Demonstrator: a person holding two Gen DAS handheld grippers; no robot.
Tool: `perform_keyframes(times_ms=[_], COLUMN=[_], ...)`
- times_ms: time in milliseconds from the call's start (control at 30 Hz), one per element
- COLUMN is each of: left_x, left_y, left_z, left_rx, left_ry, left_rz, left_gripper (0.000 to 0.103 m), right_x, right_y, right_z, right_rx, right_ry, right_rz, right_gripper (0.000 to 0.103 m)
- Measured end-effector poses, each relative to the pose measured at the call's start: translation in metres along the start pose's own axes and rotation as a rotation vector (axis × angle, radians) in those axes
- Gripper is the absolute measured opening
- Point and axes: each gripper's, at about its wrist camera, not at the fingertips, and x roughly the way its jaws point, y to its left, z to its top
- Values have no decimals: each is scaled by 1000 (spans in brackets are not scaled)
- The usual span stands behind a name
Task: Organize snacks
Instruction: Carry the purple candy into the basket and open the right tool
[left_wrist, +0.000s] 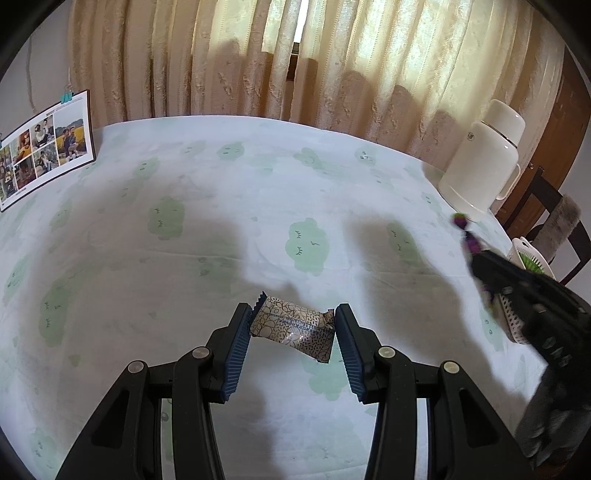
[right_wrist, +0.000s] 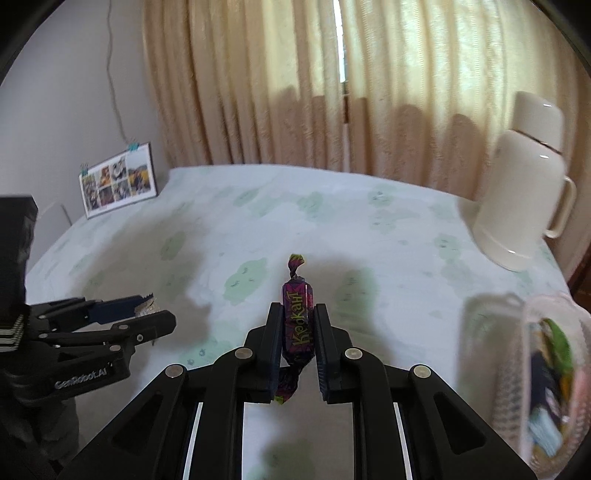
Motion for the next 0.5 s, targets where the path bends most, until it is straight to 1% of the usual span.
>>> perform_keyframes(times_ms=[167, 300, 500], left_x=[-1, 0, 1], left_y=[-1, -3, -5], left_z=[-1, -2, -4], left_rx=[4, 7, 11], left_ry=[0, 2, 5], left_rz=[-4, -6, -9], left_gripper=[42, 42, 42], right_x=[-33, -58, -85], right_y=[-28, -54, -94], right_z=[-4, -10, -22], right_rx=[60, 119, 202], right_ry=[-43, -74, -93], right_rz=[-61, -127, -230], right_gripper=[17, 17, 17])
